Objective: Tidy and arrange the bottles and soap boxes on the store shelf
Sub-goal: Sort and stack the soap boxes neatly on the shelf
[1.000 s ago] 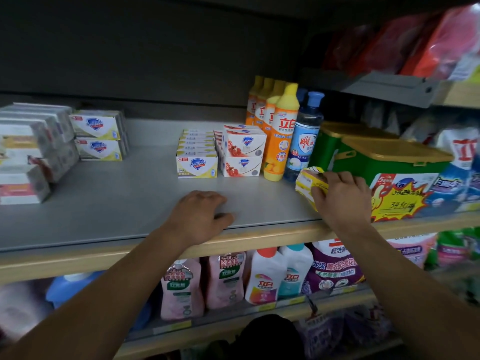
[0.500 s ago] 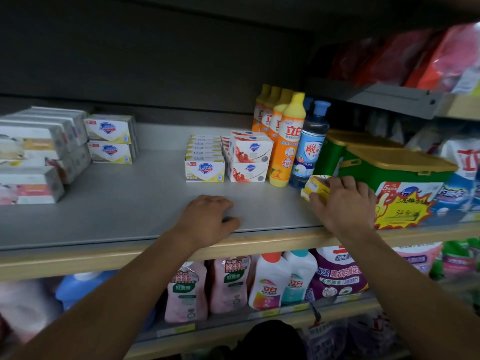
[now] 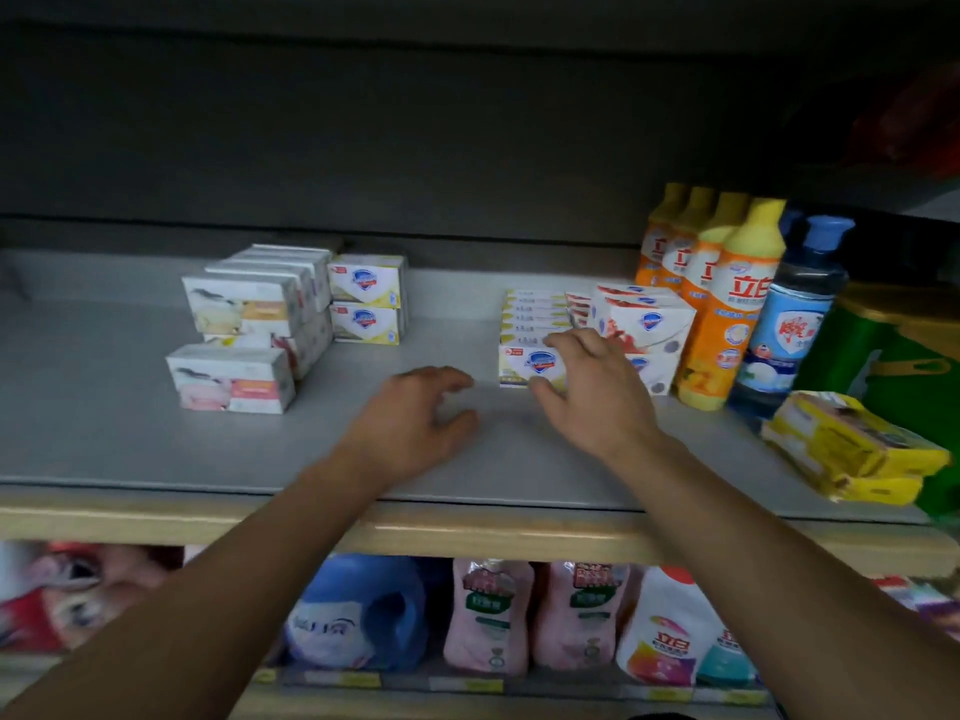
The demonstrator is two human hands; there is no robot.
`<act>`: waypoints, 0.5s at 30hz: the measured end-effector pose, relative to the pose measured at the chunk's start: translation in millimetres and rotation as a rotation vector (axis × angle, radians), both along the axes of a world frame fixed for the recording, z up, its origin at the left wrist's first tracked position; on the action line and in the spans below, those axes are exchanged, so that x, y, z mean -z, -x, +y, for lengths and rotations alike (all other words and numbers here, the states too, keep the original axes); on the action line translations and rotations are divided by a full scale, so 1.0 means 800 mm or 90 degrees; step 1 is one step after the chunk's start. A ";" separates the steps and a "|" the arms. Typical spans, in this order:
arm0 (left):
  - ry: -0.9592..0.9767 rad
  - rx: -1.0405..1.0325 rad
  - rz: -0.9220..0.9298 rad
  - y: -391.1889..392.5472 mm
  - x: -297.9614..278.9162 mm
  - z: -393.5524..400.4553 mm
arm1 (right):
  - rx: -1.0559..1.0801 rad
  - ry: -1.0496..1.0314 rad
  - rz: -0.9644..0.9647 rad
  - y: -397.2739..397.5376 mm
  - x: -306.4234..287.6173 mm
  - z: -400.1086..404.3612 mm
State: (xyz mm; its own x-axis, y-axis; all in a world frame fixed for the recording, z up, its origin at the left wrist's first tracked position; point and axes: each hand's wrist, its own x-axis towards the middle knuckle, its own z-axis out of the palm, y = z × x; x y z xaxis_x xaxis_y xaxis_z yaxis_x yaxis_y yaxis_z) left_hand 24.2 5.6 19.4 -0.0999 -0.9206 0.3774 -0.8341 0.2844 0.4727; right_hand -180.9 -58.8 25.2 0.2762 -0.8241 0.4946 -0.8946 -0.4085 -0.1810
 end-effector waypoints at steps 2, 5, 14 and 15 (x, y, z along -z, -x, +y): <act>0.036 -0.057 0.004 -0.030 -0.012 -0.006 | -0.006 0.003 0.022 -0.024 0.003 -0.021; 0.079 -0.134 -0.024 -0.068 -0.033 -0.022 | 0.014 0.012 0.057 -0.046 0.006 -0.054; 0.106 -0.200 -0.169 -0.118 -0.084 -0.149 | 0.031 0.084 0.041 -0.050 0.047 -0.102; 0.091 -0.210 -0.186 -0.120 -0.084 -0.167 | 0.032 0.107 0.022 -0.050 0.049 -0.103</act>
